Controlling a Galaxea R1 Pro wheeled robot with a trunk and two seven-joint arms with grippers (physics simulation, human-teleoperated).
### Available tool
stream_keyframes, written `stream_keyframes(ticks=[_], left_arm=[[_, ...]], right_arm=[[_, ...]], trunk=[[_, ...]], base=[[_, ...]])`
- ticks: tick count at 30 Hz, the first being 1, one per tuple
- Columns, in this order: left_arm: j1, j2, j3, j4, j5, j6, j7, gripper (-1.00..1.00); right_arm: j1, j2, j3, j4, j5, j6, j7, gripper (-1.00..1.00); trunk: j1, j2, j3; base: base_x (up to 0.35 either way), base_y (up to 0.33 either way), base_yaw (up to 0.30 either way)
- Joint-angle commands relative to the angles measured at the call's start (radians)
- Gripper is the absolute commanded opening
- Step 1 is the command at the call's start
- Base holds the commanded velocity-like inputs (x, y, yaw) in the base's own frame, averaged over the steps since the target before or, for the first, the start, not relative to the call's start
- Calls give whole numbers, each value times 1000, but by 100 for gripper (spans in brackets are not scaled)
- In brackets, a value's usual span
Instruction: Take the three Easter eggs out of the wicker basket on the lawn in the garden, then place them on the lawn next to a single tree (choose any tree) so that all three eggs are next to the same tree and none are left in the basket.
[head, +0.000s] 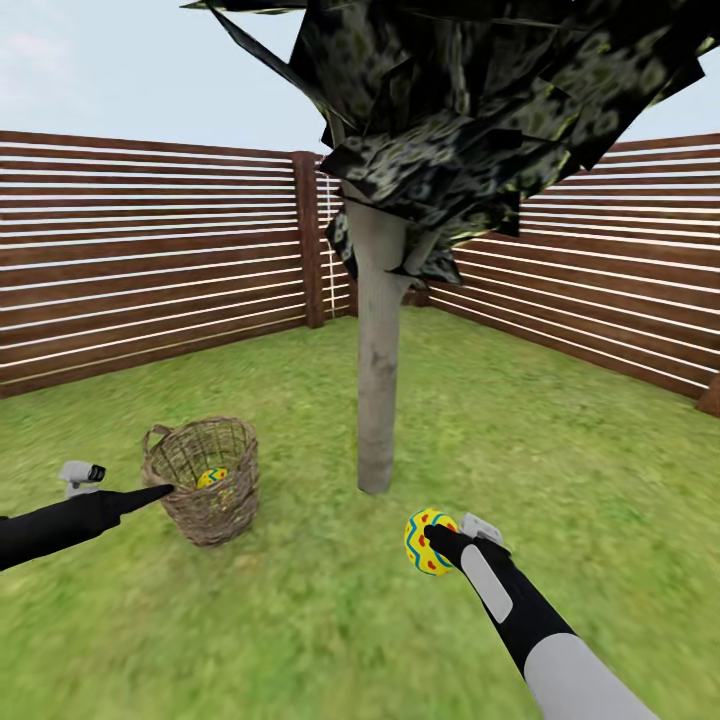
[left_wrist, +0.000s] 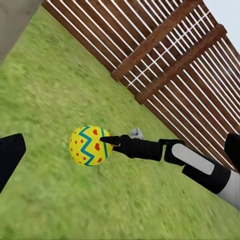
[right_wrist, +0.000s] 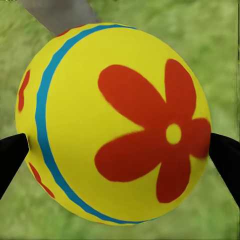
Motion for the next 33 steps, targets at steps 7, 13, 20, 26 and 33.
stream_keyframes(ticks=[7, 13, 20, 26, 33], left_arm=[[-1, -2, 0, 0, -2, 11, -5, 100], [-1, -4, 0, 0, -2, 12, -5, 100], [-1, -5, 1, 0, -2, 11, -5, 100], [-1, -5, 0, -1, -2, 11, -5, 100], [-1, -5, 0, 0, -2, 11, -5, 100]], right_arm=[[0, 0, 4, -2, -9, 2, -8, -100], [0, 0, 16, -2, -10, -12, -9, -100], [0, 0, 30, -2, -11, -21, -9, -100], [0, 0, 31, -2, -11, -23, -9, -100], [0, 0, 31, -2, -11, -23, -9, -100]], trunk=[[0, 0, -1], [0, 0, -1], [0, 0, -1], [19, -35, -17], [46, -84, -39]], base=[[40, -296, 2], [216, -227, 100], [98, -94, 271], [1, -1, 99], [0, 0, 1]])
